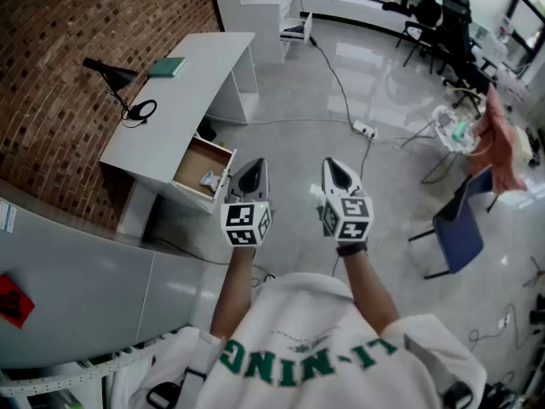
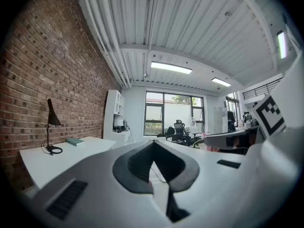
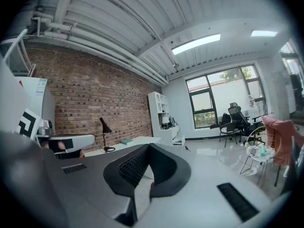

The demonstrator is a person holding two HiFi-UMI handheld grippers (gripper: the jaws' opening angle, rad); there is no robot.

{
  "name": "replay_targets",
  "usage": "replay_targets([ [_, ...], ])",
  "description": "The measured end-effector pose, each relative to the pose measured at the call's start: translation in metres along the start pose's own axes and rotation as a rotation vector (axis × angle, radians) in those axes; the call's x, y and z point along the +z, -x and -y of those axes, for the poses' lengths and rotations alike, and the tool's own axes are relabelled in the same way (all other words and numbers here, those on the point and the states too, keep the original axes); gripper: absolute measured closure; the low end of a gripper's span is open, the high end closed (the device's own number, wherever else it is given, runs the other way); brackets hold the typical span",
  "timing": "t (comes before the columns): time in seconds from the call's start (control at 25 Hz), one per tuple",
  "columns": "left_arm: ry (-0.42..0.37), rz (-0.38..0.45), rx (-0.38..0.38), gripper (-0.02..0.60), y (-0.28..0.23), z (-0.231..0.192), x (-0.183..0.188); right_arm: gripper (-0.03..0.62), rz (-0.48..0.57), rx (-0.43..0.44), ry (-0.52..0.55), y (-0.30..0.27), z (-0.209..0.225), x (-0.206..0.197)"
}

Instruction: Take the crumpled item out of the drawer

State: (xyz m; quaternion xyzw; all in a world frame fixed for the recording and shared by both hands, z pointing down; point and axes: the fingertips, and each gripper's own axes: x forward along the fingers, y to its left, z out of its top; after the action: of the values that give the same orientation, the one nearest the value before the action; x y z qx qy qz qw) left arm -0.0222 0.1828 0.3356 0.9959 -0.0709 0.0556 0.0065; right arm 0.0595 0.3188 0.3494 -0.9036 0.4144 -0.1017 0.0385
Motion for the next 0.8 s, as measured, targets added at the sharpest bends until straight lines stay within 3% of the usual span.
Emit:
replay_targets([
  [0.4,0.021,0.000,0.003,0.581,-0.016,0.040,-0.005,0.589,-0.029,0.035,-0.058,0.013,0.017,-0.021],
  [0.8,0.042,-0.046,-0.009,0.581,-0.056,0.026,-0.024,0.589,-0.035,0.017,-0.134,-0.028,0.051,-0.030],
])
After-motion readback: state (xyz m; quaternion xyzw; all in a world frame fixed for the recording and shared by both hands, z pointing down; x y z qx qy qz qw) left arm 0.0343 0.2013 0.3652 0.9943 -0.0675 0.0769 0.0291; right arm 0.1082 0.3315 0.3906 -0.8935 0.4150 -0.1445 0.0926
